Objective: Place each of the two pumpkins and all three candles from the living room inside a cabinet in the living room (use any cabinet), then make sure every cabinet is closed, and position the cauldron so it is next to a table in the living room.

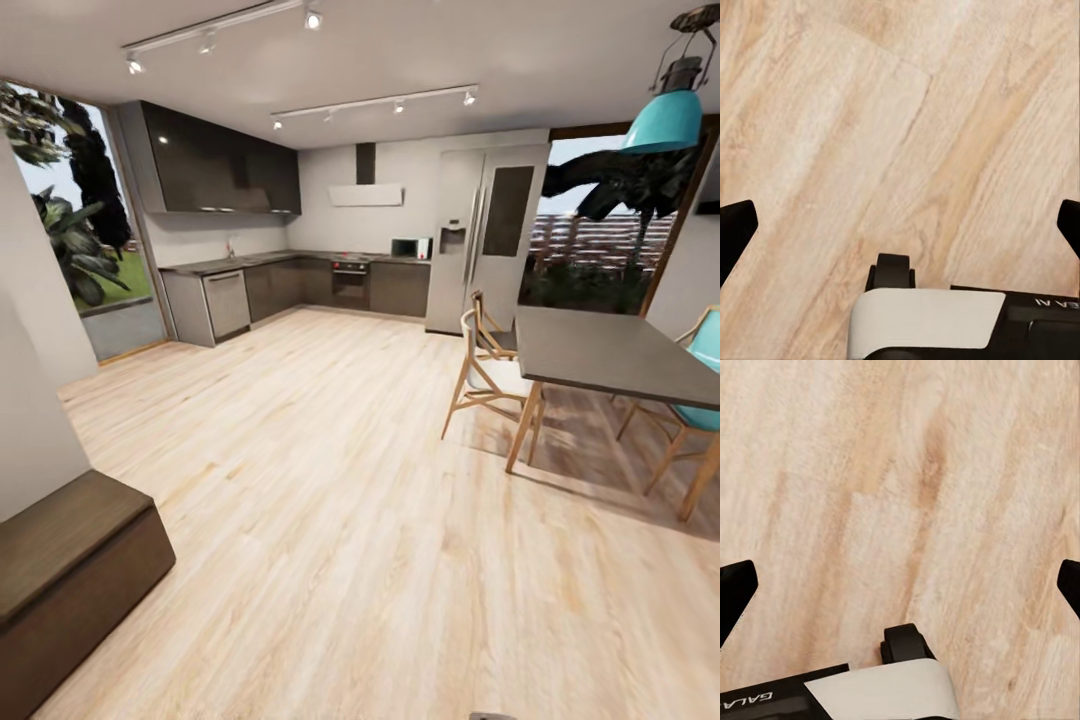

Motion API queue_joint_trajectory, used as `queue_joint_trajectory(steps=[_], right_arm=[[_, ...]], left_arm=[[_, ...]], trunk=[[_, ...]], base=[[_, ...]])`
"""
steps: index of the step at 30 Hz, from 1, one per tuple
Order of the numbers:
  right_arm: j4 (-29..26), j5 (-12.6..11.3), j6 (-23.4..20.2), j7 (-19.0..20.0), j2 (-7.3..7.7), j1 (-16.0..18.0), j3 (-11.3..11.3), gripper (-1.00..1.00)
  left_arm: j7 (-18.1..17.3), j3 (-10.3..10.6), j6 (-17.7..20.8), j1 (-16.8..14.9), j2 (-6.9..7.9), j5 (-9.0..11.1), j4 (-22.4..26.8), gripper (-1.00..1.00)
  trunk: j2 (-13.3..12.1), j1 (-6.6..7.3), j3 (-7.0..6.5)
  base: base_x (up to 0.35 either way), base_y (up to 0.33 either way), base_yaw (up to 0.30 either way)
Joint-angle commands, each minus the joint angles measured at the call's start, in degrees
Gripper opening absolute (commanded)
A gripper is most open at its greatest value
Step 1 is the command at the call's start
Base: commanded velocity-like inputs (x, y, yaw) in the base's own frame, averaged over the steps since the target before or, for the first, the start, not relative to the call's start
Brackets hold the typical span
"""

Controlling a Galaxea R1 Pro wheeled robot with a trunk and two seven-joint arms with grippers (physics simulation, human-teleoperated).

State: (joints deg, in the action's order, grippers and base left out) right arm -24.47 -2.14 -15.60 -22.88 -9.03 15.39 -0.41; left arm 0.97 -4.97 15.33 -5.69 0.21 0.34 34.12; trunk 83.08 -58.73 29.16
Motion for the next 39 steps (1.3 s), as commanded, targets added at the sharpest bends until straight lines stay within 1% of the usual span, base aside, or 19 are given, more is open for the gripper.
queue_joint_trajectory(steps=[1,4,8,9,10,11,16,18,22,31,39], right_arm=[[0.0,0.0,0.0,0.0,-0.01,0.1,0.0,1.00],[0.1,0.1,0.4,0.1,0.00,0.2,0.3,1.00],[0.1,0.1,0.6,0.0,-0.10,0.2,0.4,1.00],[0.2,0.1,0.6,0.0,-0.24,0.1,0.5,1.00],[0.2,0.2,0.7,0.0,-0.81,0.1,0.5,1.00],[0.2,0.3,0.7,0.0,-0.97,0.1,0.5,1.00],[0.4,0.7,0.7,-0.1,-0.97,0.1,0.5,1.00],[0.5,0.7,0.7,-0.1,-0.97,0.1,0.5,1.00],[0.6,0.8,0.7,-0.1,-0.97,0.1,0.5,1.00],[0.6,0.8,1.0,-0.1,-0.97,0.1,0.5,1.00],[0.6,0.8,1.0,-0.1,-0.97,0.1,0.5,1.00]], left_arm=[[0.0,-0.1,-0.5,0.0,0.03,0.0,-0.1,1.00],[0.0,-0.3,-2.1,-0.1,0.06,0.0,-0.4,1.00],[0.2,-0.4,-2.7,-0.1,0.00,0.0,-1.0,1.00],[0.2,-0.4,-2.8,-0.1,-0.06,0.0,-1.2,1.00],[0.2,-0.4,-2.9,-0.1,-0.14,0.0,-1.8,1.00],[0.2,-0.4,-3.0,-0.1,-0.16,0.0,-2.2,1.00],[0.3,-0.6,-6.4,-0.1,-0.06,0.0,-4.0,1.00],[0.3,-0.6,-7.2,-0.1,-0.04,0.1,-4.3,1.00],[0.3,-0.5,-7.6,-0.1,-0.11,0.1,-4.5,1.00],[0.3,-0.5,-7.7,-0.1,-0.12,0.1,-4.6,1.00],[0.3,-0.5,-8.3,-0.1,-0.33,0.0,-5.1,1.00]], trunk=[[0.0,0.00,0.09],[0.0,0.00,0.33],[0.0,0.00,0.62],[0.0,0.00,0.70],[0.0,0.00,0.77],[0.0,0.00,0.84],[0.0,0.00,0.99],[0.0,0.00,1.00],[0.0,0.00,1.00],[0.0,0.00,1.03],[0.0,0.00,1.21]], base=[[0.000,0.000,0.175],[0.000,0.000,0.186],[-0.071,0.000,0.201],[-0.216,0.000,0.205],[-0.275,-0.007,0.206],[-0.285,-0.044,0.206],[-0.171,-0.176,0.083],[-0.037,-0.109,0.015],[-0.010,-0.029,0.063],[-0.015,0.012,0.266],[-0.224,0.074,0.288]])
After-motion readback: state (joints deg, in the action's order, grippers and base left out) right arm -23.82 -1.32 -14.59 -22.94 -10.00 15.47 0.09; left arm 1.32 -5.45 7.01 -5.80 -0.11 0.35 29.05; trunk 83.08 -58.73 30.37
